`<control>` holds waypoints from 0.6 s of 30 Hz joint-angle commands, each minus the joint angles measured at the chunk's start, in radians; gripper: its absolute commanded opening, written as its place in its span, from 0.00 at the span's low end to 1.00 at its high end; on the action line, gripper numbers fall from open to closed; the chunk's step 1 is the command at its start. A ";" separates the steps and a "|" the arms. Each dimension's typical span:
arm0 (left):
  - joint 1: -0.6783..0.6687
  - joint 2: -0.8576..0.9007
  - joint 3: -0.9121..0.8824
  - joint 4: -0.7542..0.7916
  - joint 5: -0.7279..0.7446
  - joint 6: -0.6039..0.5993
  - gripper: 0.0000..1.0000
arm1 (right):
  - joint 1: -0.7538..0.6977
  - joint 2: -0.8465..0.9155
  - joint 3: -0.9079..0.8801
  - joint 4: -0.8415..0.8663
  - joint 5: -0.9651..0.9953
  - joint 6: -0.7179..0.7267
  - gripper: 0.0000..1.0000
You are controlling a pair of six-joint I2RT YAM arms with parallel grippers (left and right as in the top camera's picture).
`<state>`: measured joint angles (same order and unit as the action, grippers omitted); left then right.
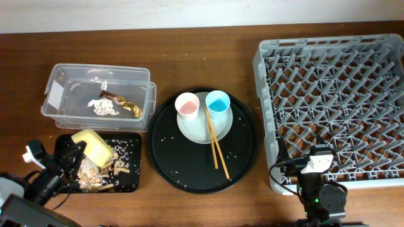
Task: Sort waste into correct bins and load items into the dishwasher rack
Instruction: 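Tip the yellow bowl with the left gripper to dump peanut shells onto the black tray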
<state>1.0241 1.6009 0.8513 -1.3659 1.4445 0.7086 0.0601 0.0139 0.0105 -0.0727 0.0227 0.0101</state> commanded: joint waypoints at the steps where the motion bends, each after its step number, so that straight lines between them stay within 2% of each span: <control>1: 0.006 0.003 -0.002 -0.012 0.053 0.041 0.00 | 0.005 -0.006 -0.005 -0.007 0.012 -0.003 0.98; 3: 0.006 0.002 -0.002 -0.076 0.071 0.088 0.00 | 0.005 -0.006 -0.005 -0.007 0.012 -0.003 0.98; 4: 0.006 0.002 -0.002 -0.061 0.101 0.122 0.00 | 0.005 -0.006 -0.005 -0.007 0.012 -0.003 0.98; 5: 0.006 0.004 -0.002 -0.043 0.099 0.063 0.00 | 0.005 -0.006 -0.005 -0.007 0.012 -0.003 0.98; 6: 0.006 0.003 -0.002 -0.070 0.091 0.058 0.00 | 0.005 -0.006 -0.005 -0.007 0.012 -0.003 0.98; 8: 0.006 -0.002 -0.002 -0.098 0.096 0.138 0.00 | 0.005 -0.006 -0.005 -0.007 0.012 -0.003 0.98; 9: 0.007 0.000 -0.002 -0.043 0.100 0.148 0.00 | 0.005 -0.006 -0.005 -0.007 0.012 -0.003 0.98; 10: 0.006 0.002 -0.002 -0.047 0.066 0.071 0.00 | 0.005 -0.006 -0.005 -0.007 0.012 -0.003 0.98; 13: 0.006 0.000 -0.002 -0.022 0.082 0.113 0.00 | 0.005 -0.006 -0.005 -0.007 0.012 -0.003 0.98; 14: 0.006 0.001 -0.002 0.007 0.078 0.093 0.00 | 0.005 -0.006 -0.005 -0.007 0.012 -0.003 0.98; 18: 0.006 -0.004 0.000 -0.042 0.027 0.094 0.00 | 0.005 -0.006 -0.005 -0.007 0.012 -0.003 0.98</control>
<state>1.0245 1.6009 0.8482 -1.3899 1.5063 0.7929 0.0601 0.0139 0.0105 -0.0727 0.0227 0.0105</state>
